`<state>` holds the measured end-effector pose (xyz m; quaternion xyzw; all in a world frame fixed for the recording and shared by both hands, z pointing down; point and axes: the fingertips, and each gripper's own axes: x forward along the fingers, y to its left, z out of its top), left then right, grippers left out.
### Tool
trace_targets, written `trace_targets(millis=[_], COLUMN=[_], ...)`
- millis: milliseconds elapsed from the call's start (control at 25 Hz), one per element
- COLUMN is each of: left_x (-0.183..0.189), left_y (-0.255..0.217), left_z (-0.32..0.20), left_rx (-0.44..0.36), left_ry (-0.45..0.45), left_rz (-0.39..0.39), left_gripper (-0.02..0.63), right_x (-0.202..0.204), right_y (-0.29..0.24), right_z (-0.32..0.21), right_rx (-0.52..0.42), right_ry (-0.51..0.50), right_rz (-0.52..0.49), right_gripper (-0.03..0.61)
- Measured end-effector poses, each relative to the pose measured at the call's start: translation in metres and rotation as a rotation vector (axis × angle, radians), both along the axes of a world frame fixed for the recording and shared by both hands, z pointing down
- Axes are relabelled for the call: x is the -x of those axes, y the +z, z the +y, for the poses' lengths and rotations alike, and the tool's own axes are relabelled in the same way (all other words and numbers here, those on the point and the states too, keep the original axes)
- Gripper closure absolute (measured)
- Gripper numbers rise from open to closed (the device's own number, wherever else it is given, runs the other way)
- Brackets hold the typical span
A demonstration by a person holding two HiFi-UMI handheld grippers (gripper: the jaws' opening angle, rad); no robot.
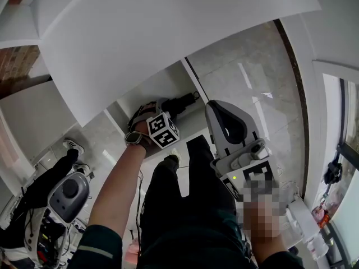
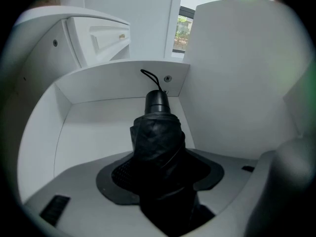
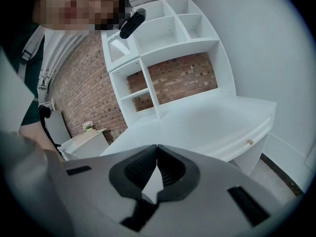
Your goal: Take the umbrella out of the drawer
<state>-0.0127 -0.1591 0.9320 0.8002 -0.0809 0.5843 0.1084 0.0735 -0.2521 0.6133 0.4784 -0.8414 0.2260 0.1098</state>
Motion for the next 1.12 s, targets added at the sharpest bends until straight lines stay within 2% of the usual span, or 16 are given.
trace_targets(millis=[200, 320, 520, 760, 1120], left_x=[0.004, 0.004, 0.015, 0.022, 0.027], left_y=[-0.003, -0.006, -0.024, -0.068, -0.166], left_z=[-0.004, -0.006, -0.016, -0.034, -0.061], left_rx=[0.005, 0.003, -0.033, -0.111, -0.235], left_ry=[-0.02, -0.029, -0.075, -0.157, -0.32], left_rz=[-0.024, -0.014, 0.026, 0.108, 0.304], left_gripper=[0.419, 0.431, 0.436, 0.436, 0.436], right_x=[0.003, 0.001, 0.001, 0.005, 0.012], right_y=[-0.007, -0.01, -0.008, -0.023, -0.062], right_z=[0.001, 0.002, 0.0, -0.003, 0.003], right_rx=[-0.027, -0.038, 0.02, -0.036, -0.055], right_ry=[0.0, 0.002, 0.018, 0.0, 0.021], right_rz=[-0.017, -0.019, -0.011, -0.009, -0.008], right_gripper=[0.574, 0.574, 0.574, 0.574, 0.574])
